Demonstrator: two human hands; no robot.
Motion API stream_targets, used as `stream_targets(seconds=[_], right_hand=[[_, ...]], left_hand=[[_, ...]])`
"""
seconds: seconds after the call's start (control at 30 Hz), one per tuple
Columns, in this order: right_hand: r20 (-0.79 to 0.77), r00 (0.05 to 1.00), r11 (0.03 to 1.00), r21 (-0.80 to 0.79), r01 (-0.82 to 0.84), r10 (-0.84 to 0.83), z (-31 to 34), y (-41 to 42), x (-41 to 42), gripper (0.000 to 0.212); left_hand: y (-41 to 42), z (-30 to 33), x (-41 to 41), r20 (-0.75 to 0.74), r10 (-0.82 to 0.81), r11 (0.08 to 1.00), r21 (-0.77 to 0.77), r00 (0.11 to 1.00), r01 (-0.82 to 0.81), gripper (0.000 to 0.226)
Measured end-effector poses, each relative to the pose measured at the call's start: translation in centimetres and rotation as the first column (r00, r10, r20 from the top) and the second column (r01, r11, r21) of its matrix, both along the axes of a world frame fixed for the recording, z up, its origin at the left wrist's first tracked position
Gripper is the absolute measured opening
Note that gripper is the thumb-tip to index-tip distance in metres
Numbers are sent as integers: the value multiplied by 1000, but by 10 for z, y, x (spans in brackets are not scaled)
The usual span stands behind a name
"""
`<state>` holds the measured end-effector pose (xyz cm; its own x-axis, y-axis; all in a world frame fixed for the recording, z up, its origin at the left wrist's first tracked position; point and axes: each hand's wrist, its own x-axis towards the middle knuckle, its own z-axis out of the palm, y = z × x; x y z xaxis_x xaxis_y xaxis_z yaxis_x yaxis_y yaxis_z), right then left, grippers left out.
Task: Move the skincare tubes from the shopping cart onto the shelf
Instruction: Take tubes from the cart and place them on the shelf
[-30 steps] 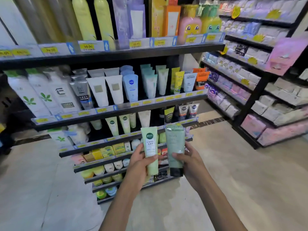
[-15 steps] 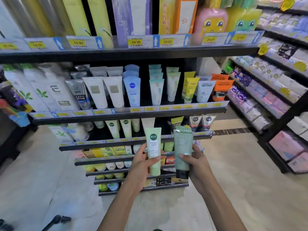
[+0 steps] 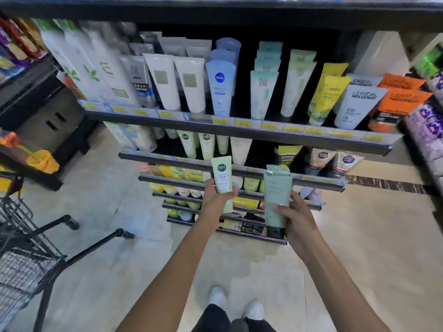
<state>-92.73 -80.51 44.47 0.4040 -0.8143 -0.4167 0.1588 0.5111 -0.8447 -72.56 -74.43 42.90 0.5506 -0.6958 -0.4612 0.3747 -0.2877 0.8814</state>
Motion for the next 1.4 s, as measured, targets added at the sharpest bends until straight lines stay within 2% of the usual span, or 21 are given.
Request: stream_targets(seconds=[0.13, 0.27, 0.37, 0.5, 0.7, 0.93, 1.4], right_hand=[[3, 1000, 1000, 13, -1, 1, -10, -3, 12, 57], [-4, 999, 999, 26, 37, -37, -15, -2, 22, 67], [-13, 999, 999, 21, 34, -34, -19, 0, 27, 59], [-21, 999, 999, 26, 26, -25, -20, 3, 31, 54], [-26, 999, 998, 33, 44, -43, -23, 7, 37, 56], [-51, 997, 997, 34, 63, -61, -25, 10, 39, 57], [-82, 994, 996, 38, 79, -75, -21, 23, 44, 55]], left_hand=[[-23, -11, 16, 158, 21, 998, 50, 987, -29, 60], [-41, -22, 32, 379, 25, 998, 48, 925, -47, 44], [-52, -28, 43, 492, 18, 995, 75, 870, -63, 34], [-66, -30, 55, 583, 54, 994, 46, 811, -100, 34], [-88, -29, 65, 624, 25, 994, 68, 781, -86, 68], [-105, -34, 70, 711, 23, 996, 47, 703, -80, 63], [-124, -42, 75, 750, -6, 994, 74, 662, -75, 61]])
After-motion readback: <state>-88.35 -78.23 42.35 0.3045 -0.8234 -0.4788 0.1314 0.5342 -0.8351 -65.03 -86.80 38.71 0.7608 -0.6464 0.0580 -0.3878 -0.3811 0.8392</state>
